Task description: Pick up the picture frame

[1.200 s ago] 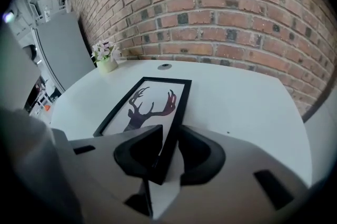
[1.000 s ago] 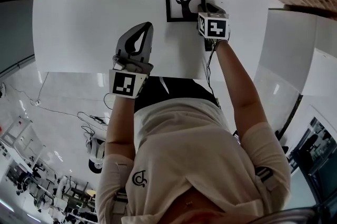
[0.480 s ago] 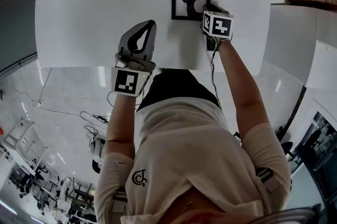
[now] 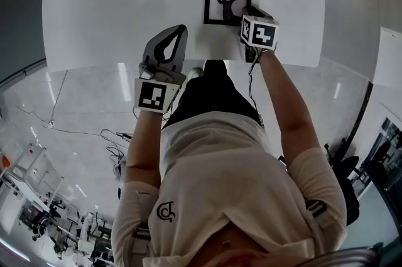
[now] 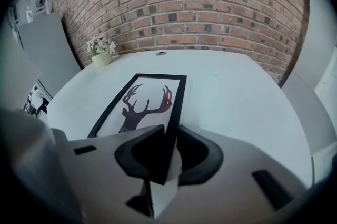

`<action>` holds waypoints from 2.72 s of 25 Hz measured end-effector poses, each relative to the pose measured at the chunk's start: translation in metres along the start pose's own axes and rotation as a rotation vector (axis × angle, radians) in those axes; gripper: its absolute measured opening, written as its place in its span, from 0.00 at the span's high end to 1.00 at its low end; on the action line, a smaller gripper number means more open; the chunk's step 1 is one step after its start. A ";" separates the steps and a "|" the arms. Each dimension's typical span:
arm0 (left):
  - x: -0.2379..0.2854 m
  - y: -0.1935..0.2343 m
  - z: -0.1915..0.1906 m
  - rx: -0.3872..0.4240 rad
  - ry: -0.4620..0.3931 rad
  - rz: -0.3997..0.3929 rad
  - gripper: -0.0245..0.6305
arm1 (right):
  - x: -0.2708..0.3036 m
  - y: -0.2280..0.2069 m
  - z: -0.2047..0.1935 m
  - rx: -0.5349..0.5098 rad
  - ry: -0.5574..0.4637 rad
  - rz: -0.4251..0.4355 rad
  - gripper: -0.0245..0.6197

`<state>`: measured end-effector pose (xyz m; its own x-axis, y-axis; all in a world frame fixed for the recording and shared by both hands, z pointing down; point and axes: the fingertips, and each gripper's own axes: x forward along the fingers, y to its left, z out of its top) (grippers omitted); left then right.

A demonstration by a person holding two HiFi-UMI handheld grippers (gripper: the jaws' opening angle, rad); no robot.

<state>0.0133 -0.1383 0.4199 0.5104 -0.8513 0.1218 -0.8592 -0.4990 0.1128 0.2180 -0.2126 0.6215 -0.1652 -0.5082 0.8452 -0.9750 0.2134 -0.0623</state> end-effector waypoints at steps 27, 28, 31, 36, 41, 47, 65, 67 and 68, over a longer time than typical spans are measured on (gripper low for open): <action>-0.096 -0.032 -0.134 -0.271 0.210 -0.081 0.94 | -0.071 0.054 -0.117 0.049 0.008 -0.019 0.84; -0.098 -0.032 -0.140 -0.297 0.219 -0.080 0.94 | -0.072 0.056 -0.120 0.046 0.011 -0.018 0.84; -0.104 -0.033 -0.158 -0.367 0.250 -0.084 0.94 | -0.078 0.063 -0.130 0.038 0.019 -0.014 0.84; -0.106 -0.050 -0.191 -0.612 0.322 -0.174 0.86 | -0.087 0.072 -0.144 0.034 0.026 -0.008 0.84; -0.098 -0.066 -0.212 -0.827 0.363 -0.263 0.55 | -0.091 0.080 -0.153 0.036 0.013 0.007 0.84; -0.079 -0.061 -0.222 -1.166 0.330 -0.300 0.53 | -0.094 0.089 -0.156 0.018 0.010 0.008 0.84; -0.077 -0.087 -0.209 -1.478 0.311 -0.422 0.87 | -0.102 0.099 -0.159 0.002 0.022 0.039 0.84; -0.077 -0.086 -0.206 -1.466 0.286 -0.431 0.88 | -0.101 0.100 -0.160 0.007 0.021 0.056 0.84; -0.076 -0.086 -0.204 -1.459 0.275 -0.433 0.88 | -0.101 0.100 -0.160 0.012 0.018 0.064 0.84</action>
<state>0.0553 0.0023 0.6021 0.8341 -0.5513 -0.0201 0.0471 0.0347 0.9983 0.1609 -0.0066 0.6152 -0.2246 -0.4791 0.8486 -0.9643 0.2349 -0.1225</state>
